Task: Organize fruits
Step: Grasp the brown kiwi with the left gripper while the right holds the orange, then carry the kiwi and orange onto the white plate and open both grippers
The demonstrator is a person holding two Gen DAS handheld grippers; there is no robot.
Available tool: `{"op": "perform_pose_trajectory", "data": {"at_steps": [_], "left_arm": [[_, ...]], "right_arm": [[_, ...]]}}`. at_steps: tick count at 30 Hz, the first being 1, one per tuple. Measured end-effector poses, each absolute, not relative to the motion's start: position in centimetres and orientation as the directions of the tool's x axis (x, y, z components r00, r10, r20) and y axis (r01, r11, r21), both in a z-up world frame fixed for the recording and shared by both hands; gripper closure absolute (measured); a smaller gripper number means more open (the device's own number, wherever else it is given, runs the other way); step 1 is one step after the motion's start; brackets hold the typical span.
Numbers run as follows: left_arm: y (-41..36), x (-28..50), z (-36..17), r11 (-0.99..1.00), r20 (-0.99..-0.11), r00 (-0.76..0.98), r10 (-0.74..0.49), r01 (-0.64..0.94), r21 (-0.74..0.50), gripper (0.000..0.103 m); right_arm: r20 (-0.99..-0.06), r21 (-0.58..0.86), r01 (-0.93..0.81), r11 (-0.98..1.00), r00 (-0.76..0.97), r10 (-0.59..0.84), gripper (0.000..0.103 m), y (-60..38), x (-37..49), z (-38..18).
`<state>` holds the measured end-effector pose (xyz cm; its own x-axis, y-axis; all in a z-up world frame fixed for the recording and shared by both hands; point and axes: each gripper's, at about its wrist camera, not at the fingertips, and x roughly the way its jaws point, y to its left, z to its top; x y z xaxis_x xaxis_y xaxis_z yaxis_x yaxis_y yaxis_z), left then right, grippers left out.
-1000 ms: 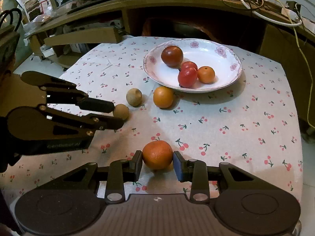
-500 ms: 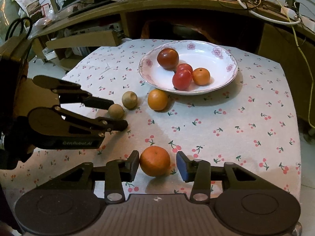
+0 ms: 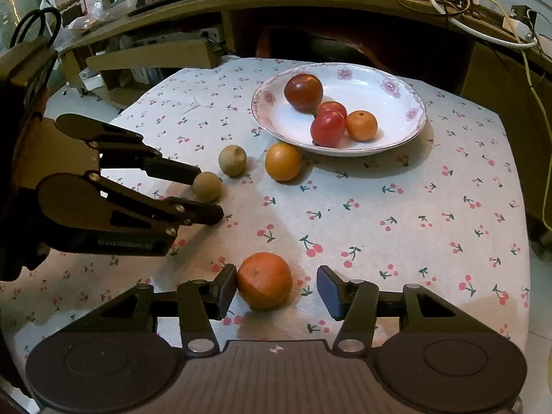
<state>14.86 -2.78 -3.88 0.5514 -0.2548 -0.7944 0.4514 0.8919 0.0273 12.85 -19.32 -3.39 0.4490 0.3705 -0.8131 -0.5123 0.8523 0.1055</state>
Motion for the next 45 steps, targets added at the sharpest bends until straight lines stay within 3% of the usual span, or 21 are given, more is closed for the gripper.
{"op": "perform_pose_trajectory", "data": {"at_steps": [13, 17, 20, 45], "left_arm": [[-3.0, 15.2, -3.9, 0.899, -0.794, 0.55, -0.26, 0.438, 0.008, 0.058], [-3.5, 15.0, -3.8, 0.893, -0.797, 0.552, -0.245, 0.448, 0.036, 0.066], [-3.6, 14.9, -3.7, 0.891, -0.802, 0.545, -0.245, 0.452, 0.035, 0.072], [-5.4, 18.4, 0.2, 0.915, -0.715, 0.646, -0.268, 0.403, 0.021, 0.072]], "right_arm": [[-0.817, 0.103, -0.52, 0.848, 0.442, 0.371, 0.05, -19.2, 12.3, -3.5], [-0.817, 0.128, -0.517, 0.846, 0.429, 0.386, 0.069, -19.3, 12.5, -3.4], [-0.819, 0.105, -0.524, 0.845, 0.436, 0.372, 0.069, -19.0, 12.3, -3.4], [-0.729, 0.061, -0.376, 0.925, 0.616, 0.298, 0.069, -20.2, 17.9, -0.2]]}}
